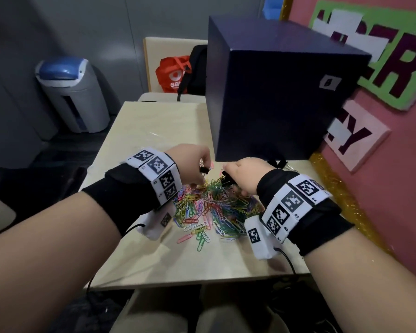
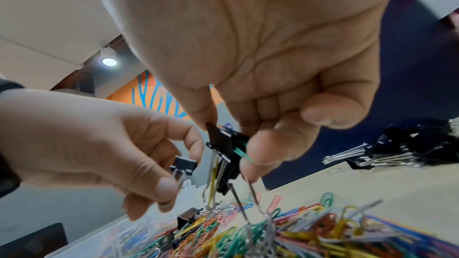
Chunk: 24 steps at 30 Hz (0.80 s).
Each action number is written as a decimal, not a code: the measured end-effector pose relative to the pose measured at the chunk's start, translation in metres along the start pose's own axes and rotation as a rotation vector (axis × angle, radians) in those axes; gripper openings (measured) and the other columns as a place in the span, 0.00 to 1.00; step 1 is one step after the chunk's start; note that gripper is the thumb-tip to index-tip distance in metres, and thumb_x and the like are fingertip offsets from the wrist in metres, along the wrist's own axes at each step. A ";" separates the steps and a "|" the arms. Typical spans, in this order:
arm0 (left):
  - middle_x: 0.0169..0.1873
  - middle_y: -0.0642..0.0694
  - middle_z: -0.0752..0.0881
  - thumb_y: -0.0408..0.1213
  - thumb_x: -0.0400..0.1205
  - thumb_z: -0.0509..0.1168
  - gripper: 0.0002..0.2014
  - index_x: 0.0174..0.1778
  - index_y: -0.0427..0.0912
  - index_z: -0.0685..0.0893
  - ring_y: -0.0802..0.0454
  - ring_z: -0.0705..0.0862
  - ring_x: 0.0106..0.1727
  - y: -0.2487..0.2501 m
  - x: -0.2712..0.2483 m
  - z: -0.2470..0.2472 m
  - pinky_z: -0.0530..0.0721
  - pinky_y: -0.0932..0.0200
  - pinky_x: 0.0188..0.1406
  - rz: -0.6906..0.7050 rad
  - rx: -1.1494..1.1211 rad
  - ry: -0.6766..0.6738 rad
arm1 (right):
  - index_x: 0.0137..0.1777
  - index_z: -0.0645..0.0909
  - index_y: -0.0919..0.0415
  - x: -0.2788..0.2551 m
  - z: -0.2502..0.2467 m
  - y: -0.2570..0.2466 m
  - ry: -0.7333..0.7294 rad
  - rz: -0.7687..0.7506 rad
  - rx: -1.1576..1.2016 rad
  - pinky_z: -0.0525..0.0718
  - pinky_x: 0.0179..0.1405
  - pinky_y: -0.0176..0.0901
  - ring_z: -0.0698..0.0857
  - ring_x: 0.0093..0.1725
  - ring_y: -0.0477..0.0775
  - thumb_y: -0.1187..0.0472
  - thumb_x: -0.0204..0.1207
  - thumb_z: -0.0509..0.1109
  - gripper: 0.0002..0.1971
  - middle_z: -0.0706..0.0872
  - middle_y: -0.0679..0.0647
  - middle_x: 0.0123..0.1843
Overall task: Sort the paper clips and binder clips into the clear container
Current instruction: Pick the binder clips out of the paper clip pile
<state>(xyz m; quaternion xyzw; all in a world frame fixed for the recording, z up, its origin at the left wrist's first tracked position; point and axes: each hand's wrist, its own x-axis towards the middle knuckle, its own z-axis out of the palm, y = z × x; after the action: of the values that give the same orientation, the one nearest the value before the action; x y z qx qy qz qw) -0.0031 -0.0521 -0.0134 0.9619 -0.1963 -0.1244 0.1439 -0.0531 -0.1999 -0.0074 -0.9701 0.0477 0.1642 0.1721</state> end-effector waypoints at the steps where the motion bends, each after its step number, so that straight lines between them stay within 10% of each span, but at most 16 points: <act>1: 0.29 0.55 0.83 0.33 0.74 0.74 0.14 0.50 0.49 0.77 0.51 0.87 0.37 0.005 0.005 0.000 0.84 0.57 0.39 0.011 -0.019 0.012 | 0.57 0.76 0.59 0.004 -0.001 0.004 0.015 0.023 0.068 0.76 0.36 0.43 0.83 0.46 0.59 0.65 0.85 0.54 0.10 0.85 0.57 0.45; 4: 0.32 0.54 0.84 0.33 0.75 0.72 0.13 0.50 0.48 0.76 0.52 0.86 0.35 0.021 0.019 0.003 0.79 0.60 0.31 0.042 -0.096 0.079 | 0.30 0.67 0.54 0.009 -0.001 0.015 0.067 0.043 0.134 0.77 0.34 0.38 0.79 0.38 0.55 0.50 0.87 0.51 0.22 0.74 0.50 0.30; 12: 0.55 0.51 0.87 0.37 0.81 0.68 0.18 0.67 0.49 0.78 0.52 0.85 0.57 0.038 0.032 0.013 0.82 0.58 0.54 0.084 -0.118 0.054 | 0.29 0.65 0.53 0.007 -0.007 0.023 0.102 0.121 0.291 0.84 0.59 0.53 0.80 0.44 0.58 0.51 0.86 0.51 0.21 0.76 0.52 0.31; 19: 0.43 0.53 0.89 0.40 0.87 0.59 0.07 0.56 0.46 0.81 0.57 0.88 0.42 0.039 0.019 0.010 0.83 0.62 0.38 0.097 -0.373 -0.220 | 0.42 0.80 0.66 0.009 -0.014 0.024 0.084 0.128 0.364 0.73 0.29 0.42 0.79 0.29 0.55 0.54 0.83 0.48 0.22 0.84 0.59 0.35; 24: 0.30 0.56 0.89 0.39 0.82 0.68 0.04 0.50 0.47 0.86 0.70 0.84 0.28 0.032 0.018 0.006 0.79 0.72 0.30 0.110 -0.345 -0.099 | 0.43 0.81 0.67 0.006 -0.015 0.023 0.098 0.133 0.365 0.72 0.26 0.40 0.78 0.27 0.53 0.53 0.82 0.49 0.23 0.83 0.55 0.31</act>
<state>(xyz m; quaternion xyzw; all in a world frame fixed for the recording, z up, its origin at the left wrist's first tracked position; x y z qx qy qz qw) 0.0005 -0.0893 -0.0115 0.9035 -0.2313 -0.1954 0.3033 -0.0457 -0.2268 -0.0033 -0.9244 0.1491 0.1163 0.3312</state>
